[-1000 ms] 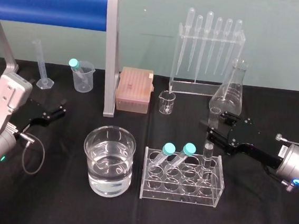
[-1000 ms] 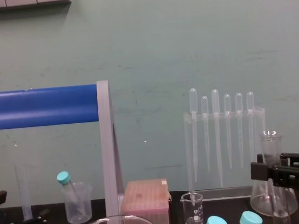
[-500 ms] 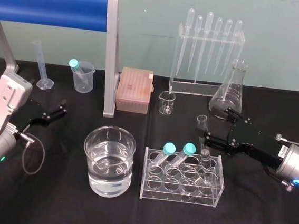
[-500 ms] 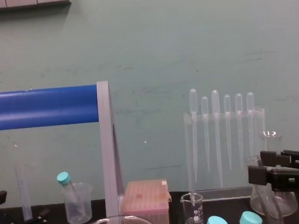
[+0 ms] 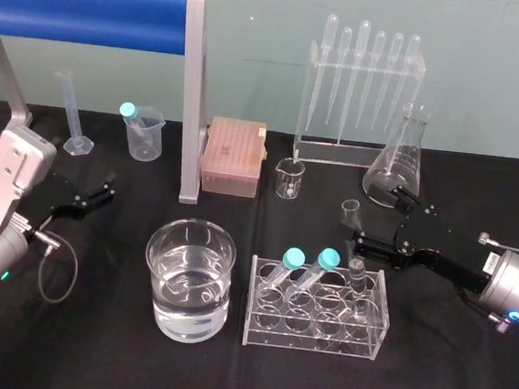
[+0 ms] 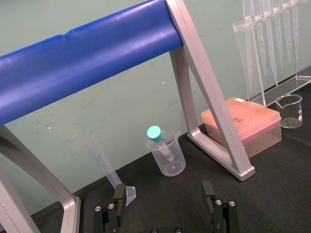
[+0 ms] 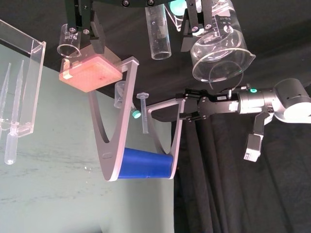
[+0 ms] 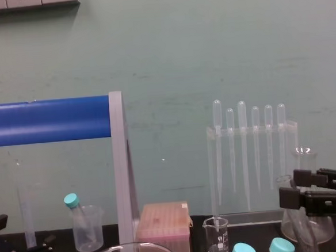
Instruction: Hold the test tube with one hand and immerse one end into the beaker, then return it to the test tube rack.
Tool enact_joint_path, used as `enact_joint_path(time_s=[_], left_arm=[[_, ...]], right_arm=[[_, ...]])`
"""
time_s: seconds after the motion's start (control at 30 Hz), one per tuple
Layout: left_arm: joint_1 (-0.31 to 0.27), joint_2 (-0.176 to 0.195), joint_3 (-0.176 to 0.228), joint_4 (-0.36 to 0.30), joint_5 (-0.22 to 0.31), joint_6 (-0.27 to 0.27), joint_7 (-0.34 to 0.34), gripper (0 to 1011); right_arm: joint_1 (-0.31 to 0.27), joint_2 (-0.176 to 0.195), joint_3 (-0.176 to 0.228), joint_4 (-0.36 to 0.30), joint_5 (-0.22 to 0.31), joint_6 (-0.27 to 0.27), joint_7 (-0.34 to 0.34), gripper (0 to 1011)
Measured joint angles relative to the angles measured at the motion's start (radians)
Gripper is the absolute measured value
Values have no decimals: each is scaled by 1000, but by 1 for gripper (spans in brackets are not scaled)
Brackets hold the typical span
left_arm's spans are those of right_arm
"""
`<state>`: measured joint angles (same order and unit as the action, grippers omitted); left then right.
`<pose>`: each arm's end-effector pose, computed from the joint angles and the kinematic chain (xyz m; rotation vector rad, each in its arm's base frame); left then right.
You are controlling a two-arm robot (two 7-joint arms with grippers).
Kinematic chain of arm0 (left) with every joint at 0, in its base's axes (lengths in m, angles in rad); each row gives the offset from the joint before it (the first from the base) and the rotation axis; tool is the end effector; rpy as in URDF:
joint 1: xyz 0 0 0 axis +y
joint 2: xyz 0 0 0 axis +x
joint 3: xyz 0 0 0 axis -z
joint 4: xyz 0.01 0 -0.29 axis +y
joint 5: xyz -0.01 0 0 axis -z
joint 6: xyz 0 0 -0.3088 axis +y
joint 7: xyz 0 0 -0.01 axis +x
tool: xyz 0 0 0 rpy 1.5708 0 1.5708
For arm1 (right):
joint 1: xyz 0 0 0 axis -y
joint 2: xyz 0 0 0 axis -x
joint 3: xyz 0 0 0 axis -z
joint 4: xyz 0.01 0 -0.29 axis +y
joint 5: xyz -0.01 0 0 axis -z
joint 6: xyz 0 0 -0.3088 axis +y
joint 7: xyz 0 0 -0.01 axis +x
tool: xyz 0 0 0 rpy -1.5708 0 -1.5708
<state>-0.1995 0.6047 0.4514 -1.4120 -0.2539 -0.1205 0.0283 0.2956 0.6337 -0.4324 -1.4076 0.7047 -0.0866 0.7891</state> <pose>0.3581 0.0827 -0.3023 0.3045 -0.2850 1.2480 0.3864 -0.0992 -0.2615 0.0036 0.0160 -0.5422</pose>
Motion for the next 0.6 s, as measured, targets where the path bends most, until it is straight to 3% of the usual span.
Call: enact_joint_path(time_s=[0.2, 0.33, 0.47, 0.6], left_arm=[[0, 0, 0, 0, 0, 0, 0, 1000], [0, 0, 0, 0, 0, 0, 0, 1000], [0, 0, 0, 0, 0, 0, 0, 1000], [0, 0, 0, 0, 0, 0, 0, 1000]], right_arm=[[7, 1, 17, -42, -9, -45, -6, 1000], [4, 0, 62, -98, -11, -111, -31, 1000], [-30, 6, 135, -161, -49, -145, -148, 1000], [-71, 16, 178, -188, -103, -94, -285, 1000]])
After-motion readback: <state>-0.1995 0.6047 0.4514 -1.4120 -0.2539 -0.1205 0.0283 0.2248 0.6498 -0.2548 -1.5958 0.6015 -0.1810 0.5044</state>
